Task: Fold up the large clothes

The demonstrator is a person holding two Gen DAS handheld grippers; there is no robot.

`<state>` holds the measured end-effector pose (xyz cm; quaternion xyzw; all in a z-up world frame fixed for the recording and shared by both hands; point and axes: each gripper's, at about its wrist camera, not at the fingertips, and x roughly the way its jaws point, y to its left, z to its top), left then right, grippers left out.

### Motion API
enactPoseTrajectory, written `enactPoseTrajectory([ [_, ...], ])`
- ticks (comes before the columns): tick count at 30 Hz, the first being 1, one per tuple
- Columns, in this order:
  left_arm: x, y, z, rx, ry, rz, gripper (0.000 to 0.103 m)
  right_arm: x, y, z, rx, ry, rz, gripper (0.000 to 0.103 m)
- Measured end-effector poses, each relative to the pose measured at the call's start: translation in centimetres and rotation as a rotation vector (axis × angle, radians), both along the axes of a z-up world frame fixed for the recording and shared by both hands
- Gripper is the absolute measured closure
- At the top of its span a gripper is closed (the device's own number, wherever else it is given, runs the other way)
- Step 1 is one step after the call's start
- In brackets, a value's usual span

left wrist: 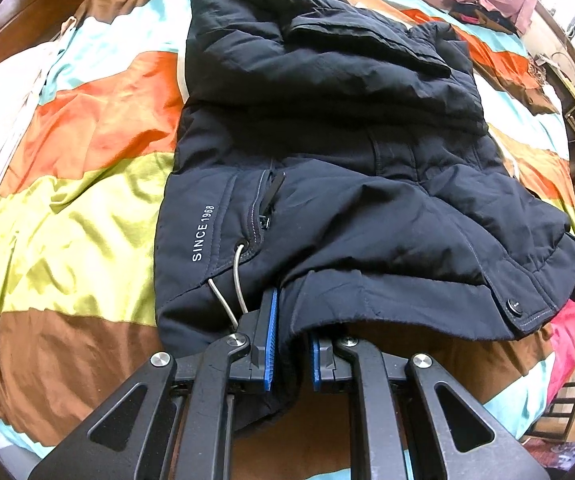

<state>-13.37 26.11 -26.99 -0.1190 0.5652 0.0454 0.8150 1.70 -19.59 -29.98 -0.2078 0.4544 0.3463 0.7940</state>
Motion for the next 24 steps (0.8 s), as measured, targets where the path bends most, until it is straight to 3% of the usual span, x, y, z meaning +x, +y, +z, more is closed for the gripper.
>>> enactPoseTrajectory([
  [14,1.1,0.7,0.3,-0.024,0.023,-0.030,0.092,1.3,0.7,0.8,0.007,-0.003,-0.034,0.092],
  [24,3.2,1.7,1.9,-0.041,-0.013,-0.035,0.094,3.0,0.9,2.2,0.022,-0.014,-0.071,0.092],
])
